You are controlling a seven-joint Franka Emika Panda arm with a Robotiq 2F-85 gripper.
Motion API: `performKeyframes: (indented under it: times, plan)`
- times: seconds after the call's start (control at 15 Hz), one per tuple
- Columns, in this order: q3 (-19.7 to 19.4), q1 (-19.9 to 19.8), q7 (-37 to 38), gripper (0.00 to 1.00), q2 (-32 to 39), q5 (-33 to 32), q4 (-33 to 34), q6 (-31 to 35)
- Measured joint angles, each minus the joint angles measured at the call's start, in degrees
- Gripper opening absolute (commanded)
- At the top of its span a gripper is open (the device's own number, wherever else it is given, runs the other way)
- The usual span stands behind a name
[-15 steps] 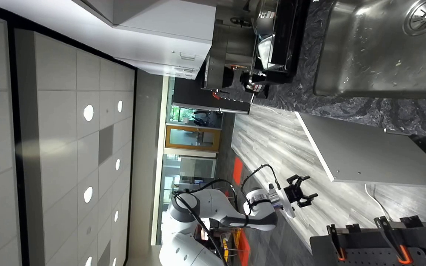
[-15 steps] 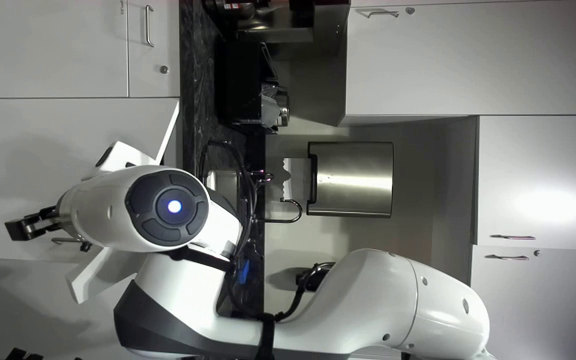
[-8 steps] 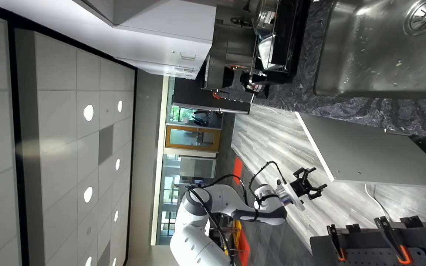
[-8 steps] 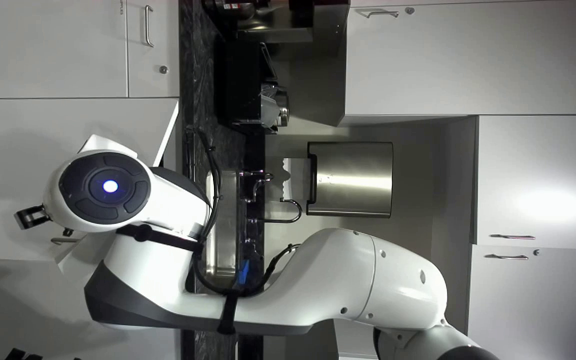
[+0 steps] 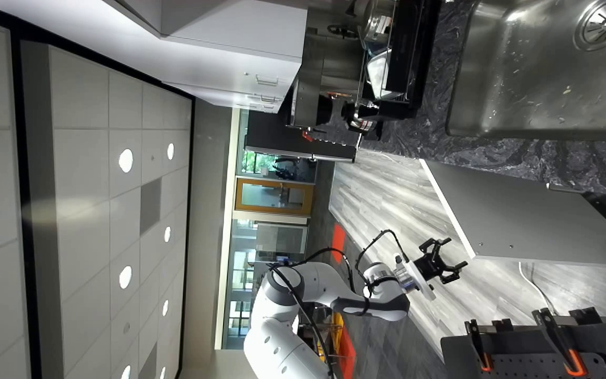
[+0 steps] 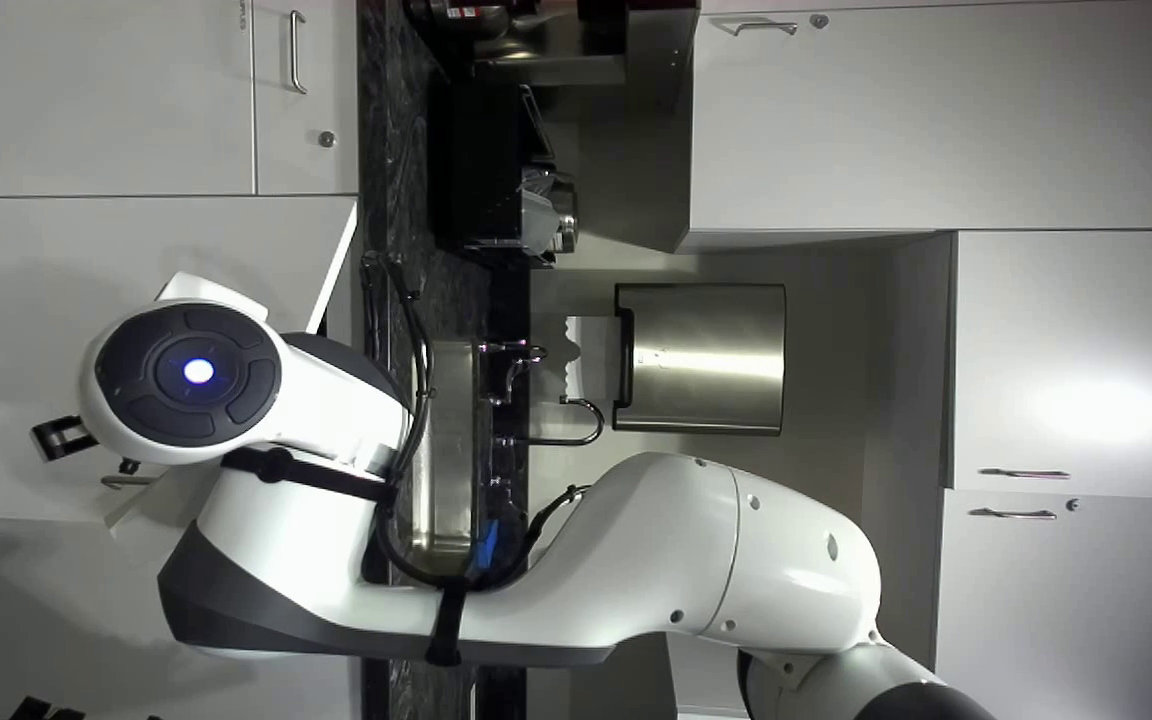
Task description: Close the bottom door of the white cabinet.
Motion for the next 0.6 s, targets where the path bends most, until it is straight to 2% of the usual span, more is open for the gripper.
performKeyframes:
  times: [0.07,0.13,0.27,0.6]
  plan:
    - [0.00,-0.07,0.00,1.00,0.16,0.00,0.11,-0.01]
    - [-0.06,-0.18,0.00,0.75,0.38,0.00,0.29,-0.03]
    - [-0.58,-0.41,0.00,0.66,1.00,-0.60,0.88,-0.06]
    - [-1.98,-1.82,0.06,0.25,3.24,-3.97,3.15,-0.27]
